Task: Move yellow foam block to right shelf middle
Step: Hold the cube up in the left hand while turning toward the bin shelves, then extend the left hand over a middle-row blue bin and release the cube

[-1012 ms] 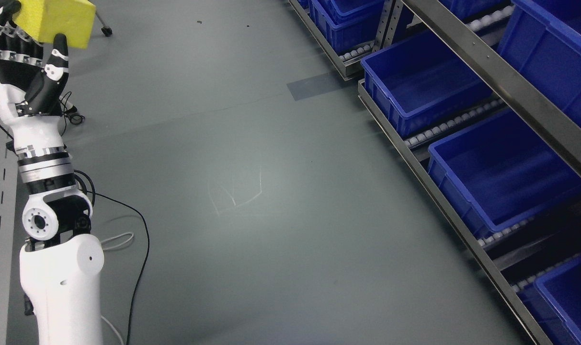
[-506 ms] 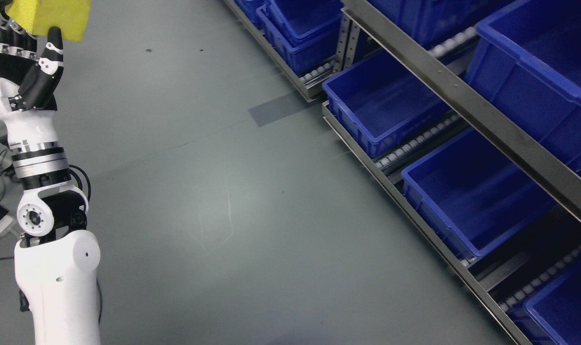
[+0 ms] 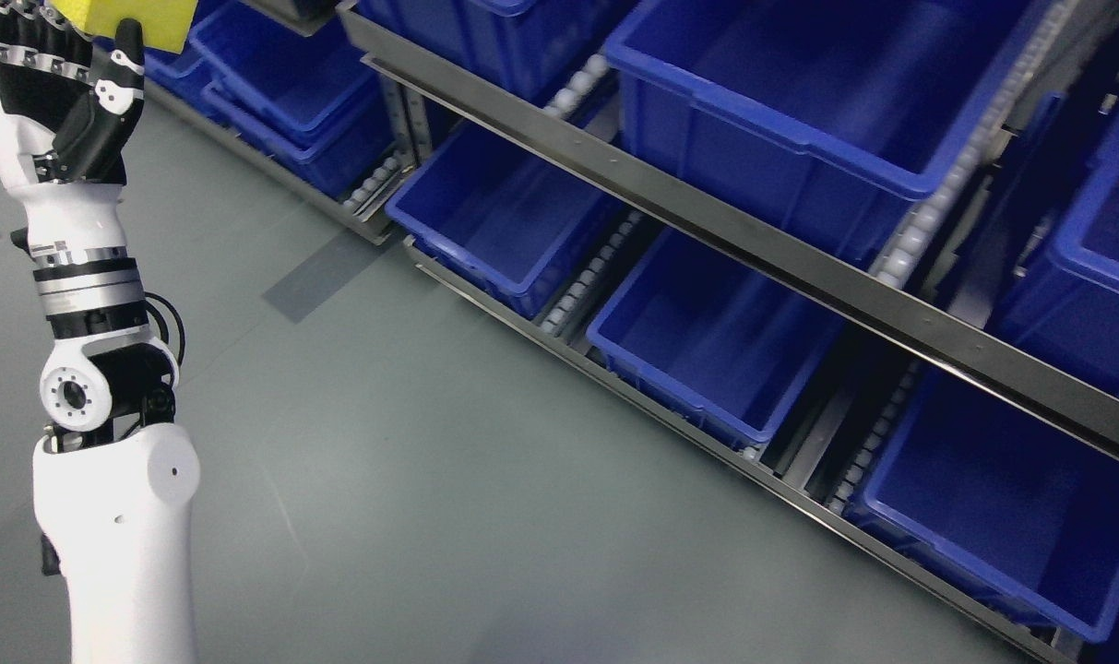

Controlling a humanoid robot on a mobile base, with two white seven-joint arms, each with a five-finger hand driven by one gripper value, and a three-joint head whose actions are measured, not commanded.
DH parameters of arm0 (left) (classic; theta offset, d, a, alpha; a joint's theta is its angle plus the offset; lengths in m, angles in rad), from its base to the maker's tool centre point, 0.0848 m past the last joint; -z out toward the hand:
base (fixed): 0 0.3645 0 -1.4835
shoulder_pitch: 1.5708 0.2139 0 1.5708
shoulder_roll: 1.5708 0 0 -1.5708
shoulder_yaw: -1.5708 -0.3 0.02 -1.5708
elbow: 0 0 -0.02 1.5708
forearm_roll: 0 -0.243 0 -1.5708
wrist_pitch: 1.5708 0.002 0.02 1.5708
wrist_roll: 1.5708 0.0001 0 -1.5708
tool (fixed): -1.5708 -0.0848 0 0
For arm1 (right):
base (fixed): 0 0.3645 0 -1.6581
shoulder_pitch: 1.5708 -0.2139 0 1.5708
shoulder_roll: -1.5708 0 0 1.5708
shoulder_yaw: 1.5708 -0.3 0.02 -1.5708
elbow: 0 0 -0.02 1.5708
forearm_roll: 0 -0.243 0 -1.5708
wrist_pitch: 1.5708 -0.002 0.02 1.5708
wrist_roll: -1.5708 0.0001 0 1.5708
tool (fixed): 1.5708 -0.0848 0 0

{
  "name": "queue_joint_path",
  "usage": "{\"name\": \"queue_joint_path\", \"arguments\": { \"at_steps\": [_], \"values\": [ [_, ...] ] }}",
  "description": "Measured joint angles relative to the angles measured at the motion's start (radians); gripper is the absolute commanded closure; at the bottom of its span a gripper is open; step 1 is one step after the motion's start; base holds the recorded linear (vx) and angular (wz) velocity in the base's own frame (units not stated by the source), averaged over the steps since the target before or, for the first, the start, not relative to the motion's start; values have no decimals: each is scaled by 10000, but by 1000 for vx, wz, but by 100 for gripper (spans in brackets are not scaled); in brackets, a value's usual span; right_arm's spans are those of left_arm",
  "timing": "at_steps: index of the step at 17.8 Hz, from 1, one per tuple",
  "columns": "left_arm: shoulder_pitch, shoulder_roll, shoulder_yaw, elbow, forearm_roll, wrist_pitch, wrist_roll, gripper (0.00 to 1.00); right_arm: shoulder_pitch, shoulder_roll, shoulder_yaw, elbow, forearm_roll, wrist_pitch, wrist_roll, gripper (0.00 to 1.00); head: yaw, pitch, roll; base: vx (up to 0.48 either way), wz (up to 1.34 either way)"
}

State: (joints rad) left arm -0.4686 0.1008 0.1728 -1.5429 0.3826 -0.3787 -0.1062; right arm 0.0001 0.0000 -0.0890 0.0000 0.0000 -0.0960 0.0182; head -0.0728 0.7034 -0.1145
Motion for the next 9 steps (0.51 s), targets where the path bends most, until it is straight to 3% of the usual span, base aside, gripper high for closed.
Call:
{"name": "queue_joint_path", "arguments": {
  "at_steps": [9],
  "values": [
    [-568,19,-229,-218,-95,422,-8,62,0,0,0,0,0,0,-2,0,0,0,0,138,-748]
  ]
}}
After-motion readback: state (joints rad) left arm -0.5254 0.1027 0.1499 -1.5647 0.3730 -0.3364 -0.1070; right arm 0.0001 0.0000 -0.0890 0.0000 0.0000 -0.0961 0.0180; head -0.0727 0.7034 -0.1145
